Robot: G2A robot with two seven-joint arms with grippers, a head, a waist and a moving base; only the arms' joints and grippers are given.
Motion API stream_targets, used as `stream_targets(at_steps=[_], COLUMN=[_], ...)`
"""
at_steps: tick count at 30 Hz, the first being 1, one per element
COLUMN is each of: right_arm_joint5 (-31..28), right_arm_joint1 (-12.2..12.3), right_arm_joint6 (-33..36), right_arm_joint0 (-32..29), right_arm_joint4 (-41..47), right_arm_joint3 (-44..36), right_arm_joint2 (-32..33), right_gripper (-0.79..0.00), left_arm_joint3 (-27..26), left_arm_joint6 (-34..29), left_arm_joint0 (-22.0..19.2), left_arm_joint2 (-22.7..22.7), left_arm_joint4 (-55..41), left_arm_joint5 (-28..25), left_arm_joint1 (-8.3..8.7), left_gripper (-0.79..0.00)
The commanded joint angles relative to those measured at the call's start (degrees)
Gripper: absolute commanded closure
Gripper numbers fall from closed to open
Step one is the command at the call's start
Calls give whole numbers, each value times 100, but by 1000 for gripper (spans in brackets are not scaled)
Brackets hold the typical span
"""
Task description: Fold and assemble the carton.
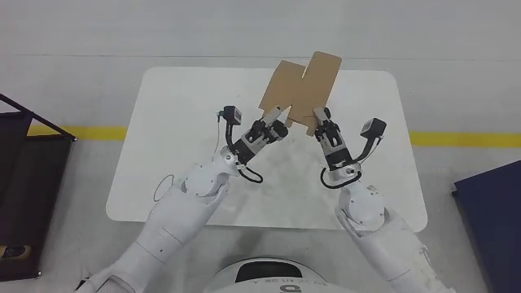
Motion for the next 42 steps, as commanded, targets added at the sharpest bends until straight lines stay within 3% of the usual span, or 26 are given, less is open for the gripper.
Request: stream_targets(at_steps=[1, 7, 12, 14, 16, 23, 25, 28, 30, 31, 32, 35, 42], right_arm_joint5=[-6, 12, 25, 7, 15, 69, 53, 28, 5, -2, -10, -32, -89], right_arm_joint1=[-8, -38, -81, -97, -108, -130, -131, -128, -124, -121, -116, -97, -60], right_arm_joint6=[-25, -83, -186, -183, -165, 118, 208, 402, 594, 709, 834, 1126, 1738], right_arm_joint0=[-24, -89, -100, -108, -120, -147, -178, -227, -250, -260, -267, -291, -330], right_arm_joint4=[-19, -328, -656, -726, -798, -886, -846, -720, -558, -479, -375, -171, 368], right_arm_joint3=[-3, -22, -16, -16, -6, -24, -61, -118, -149, -165, -183, -261, -365], right_arm_joint2=[29, 66, -13, -37, -49, -36, 3, 62, 107, 132, 166, 304, 621], right_gripper=[0, 0, 0, 0, 0, 0, -43, -225, -456, -643, -690, -717, -665], left_arm_joint3=[47, 89, 85, 82, 79, 52, 29, -33, -82, -110, -136, -208, -410], left_arm_joint6=[96, 280, 413, 447, 474, 226, 124, -90, -337, -492, -666, -1164, -2113], left_arm_joint0=[-5, -25, -66, -82, -94, -86, -51, 33, 111, 151, 187, 309, 548], left_arm_joint2=[-7, -24, -67, -98, -132, -299, -386, -532, -625, -677, -733, -930, -1325], left_arm_joint4=[47, 213, 340, 362, 400, 445, 409, 322, 166, 57, -42, -418, -1047], left_arm_joint5=[-2, 30, 36, 43, 54, 54, 48, 17, 8, 0, -9, -26, 167], left_arm_joint1=[-14, -53, -82, -90, -96, -81, -65, -32, -6, 8, 25, 77, 185], left_gripper=[-634, -400, -302, -188, 0, 0, 0, 0, 0, 0, 0, 0, 0])
